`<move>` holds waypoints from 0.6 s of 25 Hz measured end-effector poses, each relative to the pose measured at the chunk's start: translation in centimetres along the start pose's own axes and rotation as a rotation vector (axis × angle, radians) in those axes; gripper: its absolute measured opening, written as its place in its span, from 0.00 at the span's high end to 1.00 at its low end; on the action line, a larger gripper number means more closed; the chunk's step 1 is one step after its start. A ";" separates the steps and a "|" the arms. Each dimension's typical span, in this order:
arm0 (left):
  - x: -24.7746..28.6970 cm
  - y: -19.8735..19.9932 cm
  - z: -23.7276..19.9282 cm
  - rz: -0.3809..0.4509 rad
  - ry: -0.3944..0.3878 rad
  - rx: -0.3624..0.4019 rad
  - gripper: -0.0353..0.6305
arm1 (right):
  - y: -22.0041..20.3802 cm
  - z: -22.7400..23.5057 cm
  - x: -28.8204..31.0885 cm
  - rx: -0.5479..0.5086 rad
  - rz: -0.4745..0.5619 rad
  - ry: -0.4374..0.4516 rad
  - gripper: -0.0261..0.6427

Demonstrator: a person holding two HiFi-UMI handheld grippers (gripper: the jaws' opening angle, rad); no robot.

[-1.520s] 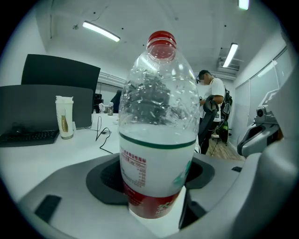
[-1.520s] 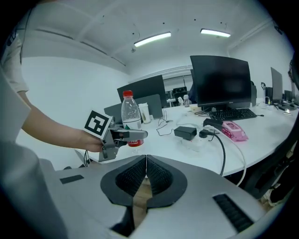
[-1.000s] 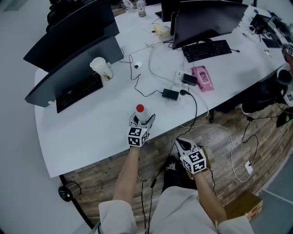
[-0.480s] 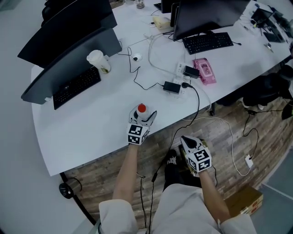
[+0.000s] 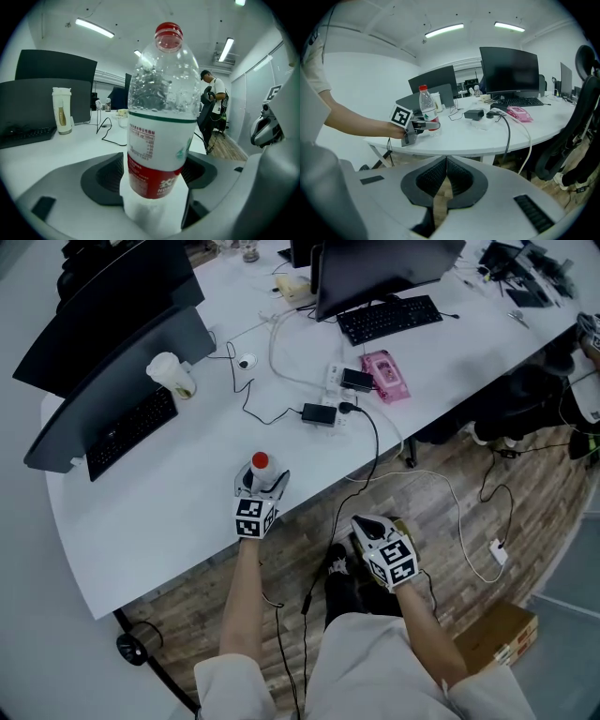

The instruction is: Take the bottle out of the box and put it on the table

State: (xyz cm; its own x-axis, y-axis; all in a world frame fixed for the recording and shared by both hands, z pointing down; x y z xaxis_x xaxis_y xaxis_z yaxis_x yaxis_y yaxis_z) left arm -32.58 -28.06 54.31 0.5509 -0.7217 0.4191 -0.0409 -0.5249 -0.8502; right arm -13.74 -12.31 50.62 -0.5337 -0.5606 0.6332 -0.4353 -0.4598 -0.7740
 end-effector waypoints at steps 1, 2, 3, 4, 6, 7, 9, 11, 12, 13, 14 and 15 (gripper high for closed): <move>-0.4 -0.1 0.0 0.002 0.009 -0.006 0.41 | -0.1 0.0 -0.2 -0.001 0.002 0.000 0.90; -0.8 -0.3 0.1 0.003 0.017 -0.009 0.41 | -0.2 0.0 -0.5 -0.001 0.004 0.000 0.90; -1.2 -0.5 0.2 0.003 0.024 -0.010 0.41 | -0.2 -0.1 -0.7 -0.001 0.007 0.000 0.90; -1.6 -0.7 0.4 0.003 0.030 -0.011 0.41 | -0.3 -0.2 -0.8 -0.001 0.011 0.002 0.90; -2.6 -0.9 0.5 0.006 0.045 -0.017 0.41 | -0.2 -0.4 -1.1 -0.002 0.018 0.008 0.90; -3.1 -1.0 0.6 0.008 0.054 -0.023 0.41 | -0.1 -0.6 -1.2 -0.002 0.023 0.013 0.90; -4.6 -1.3 1.0 0.011 0.074 -0.038 0.41 | 0.0 -1.1 -1.6 0.000 0.033 0.023 0.90; -6.1 -1.7 1.8 0.011 0.090 -0.049 0.41 | 0.1 -1.5 -2.0 0.001 0.045 0.031 0.90; -6.9 -1.9 2.3 0.012 0.101 -0.055 0.41 | 0.3 -1.5 -2.2 0.002 0.054 0.035 0.90; -7.7 -2.1 2.8 0.015 0.113 -0.062 0.41 | 0.5 -1.6 -2.4 0.005 0.065 0.041 0.90; -8.6 -2.3 3.3 0.020 0.128 -0.070 0.41 | 0.6 -1.7 -2.6 0.008 0.076 0.047 0.90; -9.5 -2.5 3.8 0.028 0.142 -0.078 0.41 | 0.7 -1.8 -2.7 0.009 0.088 0.053 0.90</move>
State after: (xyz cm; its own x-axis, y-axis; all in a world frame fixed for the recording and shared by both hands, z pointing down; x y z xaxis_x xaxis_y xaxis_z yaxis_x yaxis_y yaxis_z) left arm -34.53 -18.16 51.21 0.4257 -0.7901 0.4411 -0.1221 -0.5332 -0.8372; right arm -13.92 -9.85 48.31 -0.6070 -0.5623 0.5617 -0.3784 -0.4170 -0.8264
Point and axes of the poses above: the fingertips, and each gripper's own axes: x forward along the fingers, z to its right, y out of its top, the point moved 1 cm from there along -x, backward along the fingers, and after that the axes turned 15 degrees about -x, right-handed, at the moved point
